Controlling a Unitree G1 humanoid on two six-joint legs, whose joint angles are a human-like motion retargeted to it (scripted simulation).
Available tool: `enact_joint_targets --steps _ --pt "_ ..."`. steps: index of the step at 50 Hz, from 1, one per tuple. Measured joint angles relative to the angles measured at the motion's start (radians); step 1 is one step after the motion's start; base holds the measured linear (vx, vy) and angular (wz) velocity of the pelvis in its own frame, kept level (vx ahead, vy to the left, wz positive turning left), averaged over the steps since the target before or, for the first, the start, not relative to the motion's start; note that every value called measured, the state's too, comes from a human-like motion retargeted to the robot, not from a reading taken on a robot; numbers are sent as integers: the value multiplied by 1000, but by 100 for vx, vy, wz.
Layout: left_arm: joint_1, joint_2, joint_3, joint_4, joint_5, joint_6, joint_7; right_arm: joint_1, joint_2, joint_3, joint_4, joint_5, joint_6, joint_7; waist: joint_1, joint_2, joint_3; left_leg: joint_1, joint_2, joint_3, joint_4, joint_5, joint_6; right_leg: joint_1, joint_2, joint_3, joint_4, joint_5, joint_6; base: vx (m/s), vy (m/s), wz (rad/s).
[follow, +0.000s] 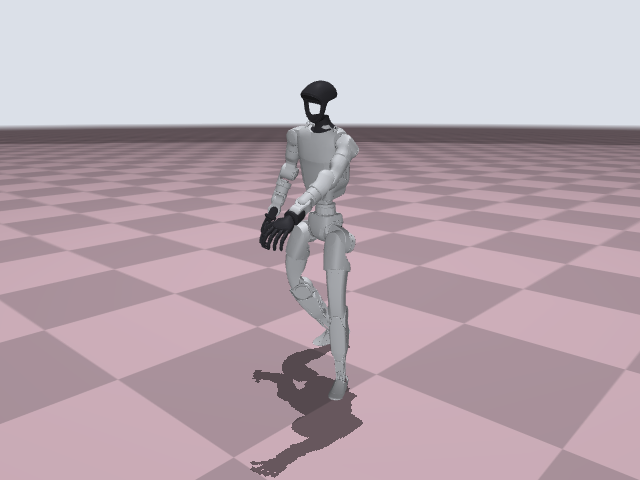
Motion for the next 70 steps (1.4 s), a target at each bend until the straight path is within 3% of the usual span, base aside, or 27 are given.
enact_joint_targets --steps 2,4,5,7,8,12,15,19,23,26,30,35,38,47,52,59,62,66,70 --pt "-22 -54 -10 159 -60 13 23 -3 6 34 -6 -17 -3 -19 -41 -18 43 22 -28 -48 -36 0 6 -85 -43 52 178 46 -51 25 21 131" --pt "-31 -84 1 227 -88 32 55 -3 16 52 -9 -37 4 -31 -71 -39 96 94 -90 -100 -186 55 12 -178 -27 158 280 45 -88 22 15 142" --pt "-28 -92 10 239 -86 35 72 3 22 57 -10 -48 2 -35 -84 -49 118 119 -108 -126 -236 71 9 -227 -4 216 321 31 -85 27 8 146" --pt "24 -98 24 216 -53 10 98 55 27 75 -14 -64 -37 -52 -118 -68 113 61 -89 -165 -104 -10 -9 -319 35 290 365 11 -8 33 4 133" --pt "44 -101 31 202 -44 7 108 75 27 79 -15 -69 -44 -52 -122 -66 120 68 -87 -182 -105 -22 -15 -343 64 312 348 1 1 32 4 112" --pt "84 -114 64 188 -30 -2 102 122 44 80 6 -81 -57 -34 -140 -70 137 81 -110 -258 -134 -24 -11 -419 125 344 172 -27 -1 30 2 104" --pt "112 -119 93 199 -48 -24 105 145 47 73 20 -90 -65 -20 -155 -72 151 101 -137 -315 -134 -42 -12 -418 175 396 -77 -12 32 36 -4 108" --pt "154 -126 89 164 -115 -60 155 149 47 42 30 -94 -46 -31 -173 -76 178 172 -209 -414 -208 -36 -3 -369 232 605 -477 68 105 40 -9 125" --pt "241 -142 66 69 -191 -114 183 172 47 8 27 -74 -40 -57 -186 -52 184 223 -255 -524 -219 -57 -12 -321 238 784 -628 91 160 47 -15 148" --pt "331 -147 53 -50 -262 -153 159 184 40 -17 24 -37 -32 -73 -184 -12 161 223 -275 -619 -192 -77 -33 -286 204 722 -612 122 151 46 -19 156" --pt "468 -121 27 -263 -397 -194 101 167 9 -34 30 27 -18 -110 -161 56 115 206 -280 -684 -149 -65 -54 -240 160 590 -547 53 137 40 -20 152" --pt "600 16 -56 -626 -587 -188 65 100 -75 -37 38 132 29 -170 -112 102 41 128 -243 -394 -36 -43 35 -209 99 457 -471 -19 148 32 -20 146" --pt "627 136 -54 -823 -604 -157 42 57 -118 -55 46 175 59 -174 -68 102 -4 80 -229 -277 -14 -37 86 -185 71 384 -467 -39 149 26 -16 123" --pt "526 356 86 -1045 -531 -114 14 -54 -181 -79 33 215 84 -114 82 72 -46 0 -162 -209 -119 38 29 -51 72 226 -523 -78 157 24 -6 72" --pt "419 416 137 -1005 -483 -103 23 -120 -174 -54 -4 212 74 -93 121 51 -45 -5 -106 -148 -226 134 -9 19 97 173 -551 -95 160 24 4 33" --pt "283 476 128 -858 -341 -88 55 -140 -118 -57 -103 201 37 -87 136 9 -63 13 -55 43 -311 137 -32 30 92 145 -475 -129 159 30 17 11" --pt "218 472 94 -737 -218 -70 70 -122 -91 -57 -133 150 29 -77 115 3 -62 26 -44 25 -332 224 -26 54 102 140 -449 -117 143 36 28 30" --pt "124 396 38 -443 -85 -33 107 -93 -47 -36 -131 41 22 -68 74 -29 -33 51 -52 -33 -328 238 3 37 56 140 -291 -73 85 36 34 56" --pt "37 264 22 -63 -138 11 130 -70 -10 4 -106 -42 22 -96 5 -45 50 103 -60 -114 -308 173 12 6 9 130 -60 39 -52 33 34 94"
